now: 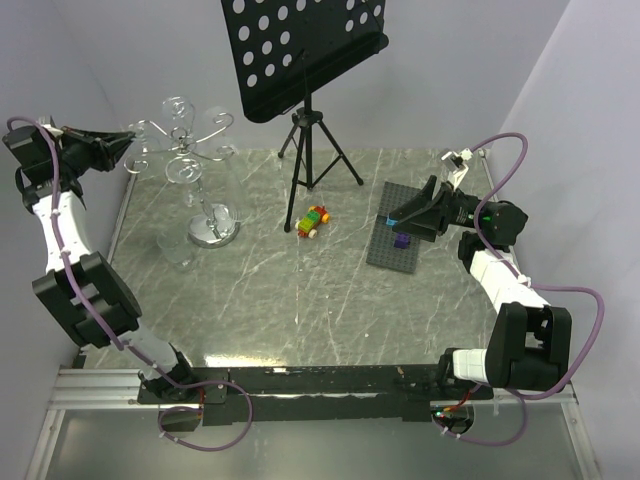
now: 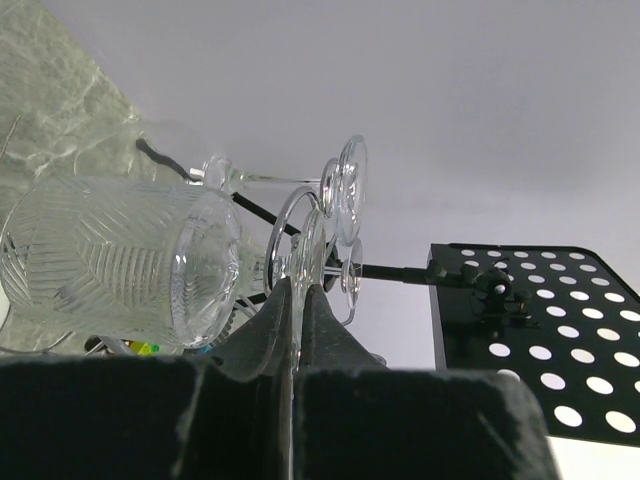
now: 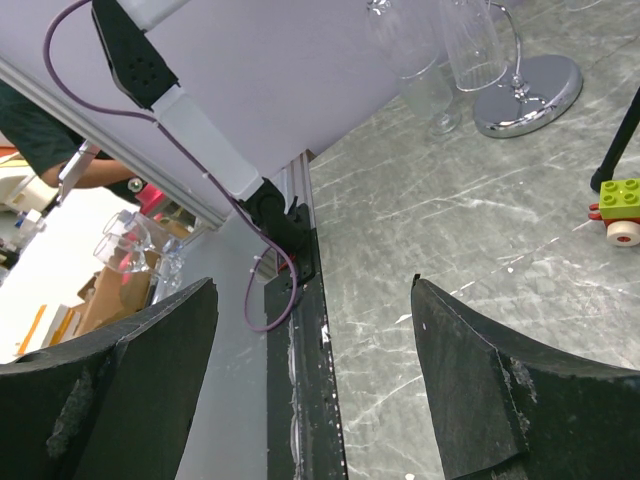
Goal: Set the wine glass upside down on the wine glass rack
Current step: Turn the wine glass upside down at the wine rack.
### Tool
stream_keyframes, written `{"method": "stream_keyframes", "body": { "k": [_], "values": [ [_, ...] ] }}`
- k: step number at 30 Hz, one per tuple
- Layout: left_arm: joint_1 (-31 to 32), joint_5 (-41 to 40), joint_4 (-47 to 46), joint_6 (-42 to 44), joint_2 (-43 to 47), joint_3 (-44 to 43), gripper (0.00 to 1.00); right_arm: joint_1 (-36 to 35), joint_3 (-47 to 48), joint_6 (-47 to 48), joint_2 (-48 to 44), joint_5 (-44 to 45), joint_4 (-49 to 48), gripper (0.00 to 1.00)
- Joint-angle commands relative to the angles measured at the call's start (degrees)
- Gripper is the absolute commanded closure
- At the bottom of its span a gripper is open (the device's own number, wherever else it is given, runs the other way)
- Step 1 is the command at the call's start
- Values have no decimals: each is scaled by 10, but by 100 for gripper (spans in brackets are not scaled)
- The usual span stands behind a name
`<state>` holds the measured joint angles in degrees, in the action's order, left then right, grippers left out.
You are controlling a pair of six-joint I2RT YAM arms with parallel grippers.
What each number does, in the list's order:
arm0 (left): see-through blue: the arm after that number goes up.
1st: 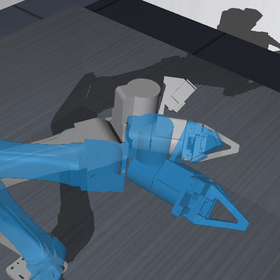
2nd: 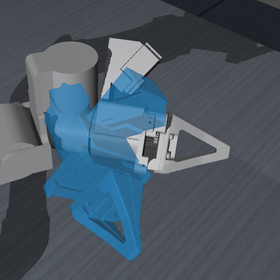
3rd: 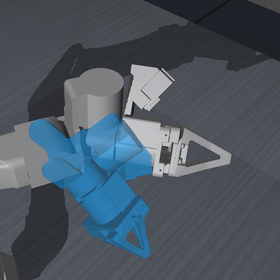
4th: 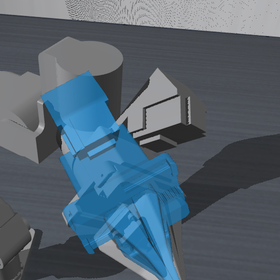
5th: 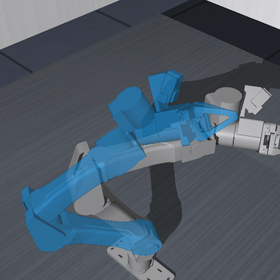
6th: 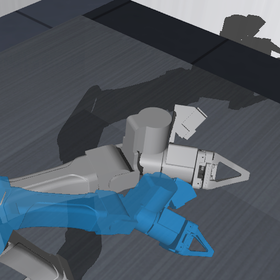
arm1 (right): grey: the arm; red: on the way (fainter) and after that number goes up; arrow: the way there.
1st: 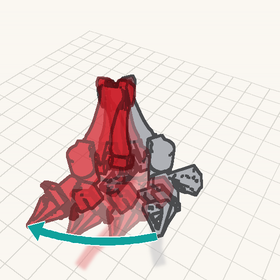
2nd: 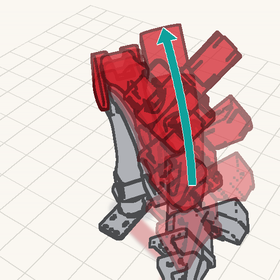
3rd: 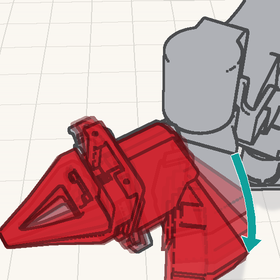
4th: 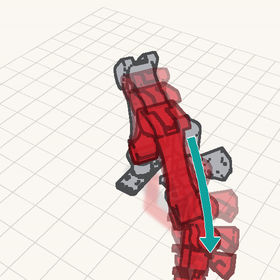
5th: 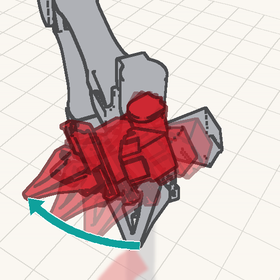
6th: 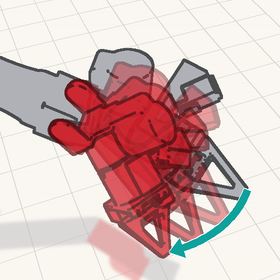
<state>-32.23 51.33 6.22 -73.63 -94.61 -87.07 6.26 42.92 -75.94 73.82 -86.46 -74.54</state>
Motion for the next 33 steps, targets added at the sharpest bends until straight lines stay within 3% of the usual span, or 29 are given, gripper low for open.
{"method": "stream_keyframes", "body": {
  "k": [1, 4, 10, 14, 19, 26, 33],
  "values": [
    [1, 26, -31, -14, 43, 18, 98, -3, 1, 15, -21, -150, -196, 16],
    [2, 21, -30, -13, 50, 32, 90, -3, 1, 16, -21, -149, -196, 16],
    [1, -2, 19, 20, 58, 20, 57, -3, 2, 16, -23, -149, -196, 16],
    [-3, -20, 41, 36, 61, 6, 46, -3, 2, 15, -25, -149, -196, 16],
    [-7, -66, 137, 105, 61, -38, 31, -4, 4, 14, -25, -148, -197, 16],
    [-17, -128, 211, 169, 94, -45, 20, -5, 10, 13, -20, -150, -196, 16],
    [-33, -242, 294, 231, 151, -62, 16, -11, 10, 11, -13, -151, -197, 16]
  ]
}}
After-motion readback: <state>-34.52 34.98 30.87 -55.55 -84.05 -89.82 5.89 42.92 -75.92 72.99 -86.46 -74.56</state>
